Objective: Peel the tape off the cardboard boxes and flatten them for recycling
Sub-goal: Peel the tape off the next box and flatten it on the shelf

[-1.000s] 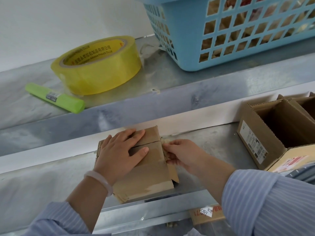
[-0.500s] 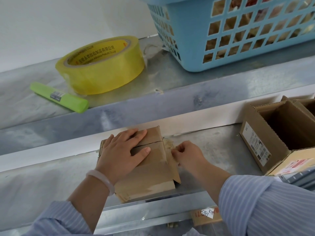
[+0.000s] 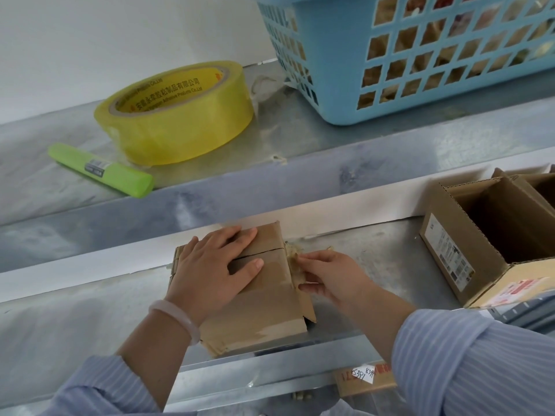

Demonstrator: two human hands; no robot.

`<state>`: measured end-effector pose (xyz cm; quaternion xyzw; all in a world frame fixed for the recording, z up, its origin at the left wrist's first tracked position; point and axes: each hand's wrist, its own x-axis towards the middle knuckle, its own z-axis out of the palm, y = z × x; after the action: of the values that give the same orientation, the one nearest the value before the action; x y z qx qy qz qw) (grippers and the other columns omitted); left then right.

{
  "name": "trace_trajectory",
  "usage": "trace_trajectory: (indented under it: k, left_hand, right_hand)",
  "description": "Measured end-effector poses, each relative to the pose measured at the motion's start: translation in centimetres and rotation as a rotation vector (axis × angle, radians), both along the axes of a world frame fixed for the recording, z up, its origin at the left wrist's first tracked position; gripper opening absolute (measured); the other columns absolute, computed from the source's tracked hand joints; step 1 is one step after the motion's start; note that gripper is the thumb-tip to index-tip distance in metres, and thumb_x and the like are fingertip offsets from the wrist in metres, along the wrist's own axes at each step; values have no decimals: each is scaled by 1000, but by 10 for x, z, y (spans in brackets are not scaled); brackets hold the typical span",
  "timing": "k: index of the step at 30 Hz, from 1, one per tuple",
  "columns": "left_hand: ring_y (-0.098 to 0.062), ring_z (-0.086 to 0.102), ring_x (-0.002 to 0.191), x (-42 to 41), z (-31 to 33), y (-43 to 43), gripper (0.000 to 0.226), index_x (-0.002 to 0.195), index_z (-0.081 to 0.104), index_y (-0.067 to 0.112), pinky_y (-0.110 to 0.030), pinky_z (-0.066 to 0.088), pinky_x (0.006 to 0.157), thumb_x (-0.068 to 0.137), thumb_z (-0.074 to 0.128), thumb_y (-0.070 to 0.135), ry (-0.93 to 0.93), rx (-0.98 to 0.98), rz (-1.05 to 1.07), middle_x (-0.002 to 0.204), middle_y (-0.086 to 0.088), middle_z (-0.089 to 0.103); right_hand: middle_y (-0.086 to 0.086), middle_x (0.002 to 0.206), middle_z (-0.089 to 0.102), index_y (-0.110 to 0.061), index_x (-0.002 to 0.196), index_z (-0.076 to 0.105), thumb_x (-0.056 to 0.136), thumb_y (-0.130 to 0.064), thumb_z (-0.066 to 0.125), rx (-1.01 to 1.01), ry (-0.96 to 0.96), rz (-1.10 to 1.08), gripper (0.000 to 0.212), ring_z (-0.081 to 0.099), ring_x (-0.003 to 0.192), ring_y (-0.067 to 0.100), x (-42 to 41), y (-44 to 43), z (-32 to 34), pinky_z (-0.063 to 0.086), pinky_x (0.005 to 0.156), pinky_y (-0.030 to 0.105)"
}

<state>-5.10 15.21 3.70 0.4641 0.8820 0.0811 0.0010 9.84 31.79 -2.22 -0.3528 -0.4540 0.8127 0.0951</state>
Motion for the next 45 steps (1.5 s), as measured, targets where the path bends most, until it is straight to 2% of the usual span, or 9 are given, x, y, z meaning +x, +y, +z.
trace_trajectory:
  k: [8,11,16,19,23,28,30,36,45]
  left_hand:
    - [-8,29,136,2,2,0,72,142,27,55,-40,14,117,77,12,81,1,-14,-5,148,23,32]
    - [-8,29,137,3,3,0,72,142,28,55,-40,13,117,77,13,81,-4,-7,-11,149,23,32]
    - [-8,28,137,4,2,-2,70,142,28,56,-40,12,118,78,14,81,-17,-1,-13,149,23,31]
    - [-8,28,138,4,2,-1,70,143,27,55,-40,13,118,78,14,80,-11,-13,-16,150,22,30]
    - [-7,27,138,2,2,-1,71,143,26,55,-41,13,118,78,13,80,-15,-16,-10,150,23,29]
    - [-8,28,138,3,2,-1,71,143,27,54,-41,15,118,78,13,80,-11,-13,-16,150,22,30]
    - [-7,28,137,3,2,0,71,142,28,55,-40,14,117,78,13,80,-11,-7,-8,149,23,31]
    - [-8,30,135,4,3,-1,70,142,30,54,-41,17,117,80,14,82,-15,-2,-13,148,23,32]
    - [-8,29,136,4,4,0,72,143,28,54,-40,16,117,77,13,80,-10,-19,-5,149,22,31]
  right_hand:
    - [14,92,69,-2,106,70,71,-3,76,-245,106,133,36,61,74,18,-3,6,4,56,72,32]
    - [11,81,68,-5,90,71,66,-4,78,-270,101,140,26,61,67,16,-6,6,3,56,62,28]
    - [12,78,68,-3,85,65,79,3,71,-309,68,89,10,62,67,18,-5,2,-8,56,58,25]
    - [10,75,68,-3,84,64,79,2,73,-165,27,58,12,64,65,17,-5,1,-10,57,62,27]
    - [2,72,71,-9,79,70,74,-5,82,225,-165,-16,13,63,63,14,-9,0,-12,57,73,32]
    - [-10,69,72,-26,77,73,76,-23,82,514,-286,-30,10,69,65,6,-7,-5,-13,53,62,16]
    - [-7,75,74,-26,83,75,83,-25,75,454,-251,-9,0,71,69,12,-3,-5,-11,56,65,21]
    - [19,101,70,-1,108,67,88,4,63,-116,22,-27,21,66,80,23,9,-3,-8,58,68,29]
    - [17,103,68,-5,116,60,81,-8,75,-163,-16,83,38,63,85,23,1,4,-3,59,75,35]
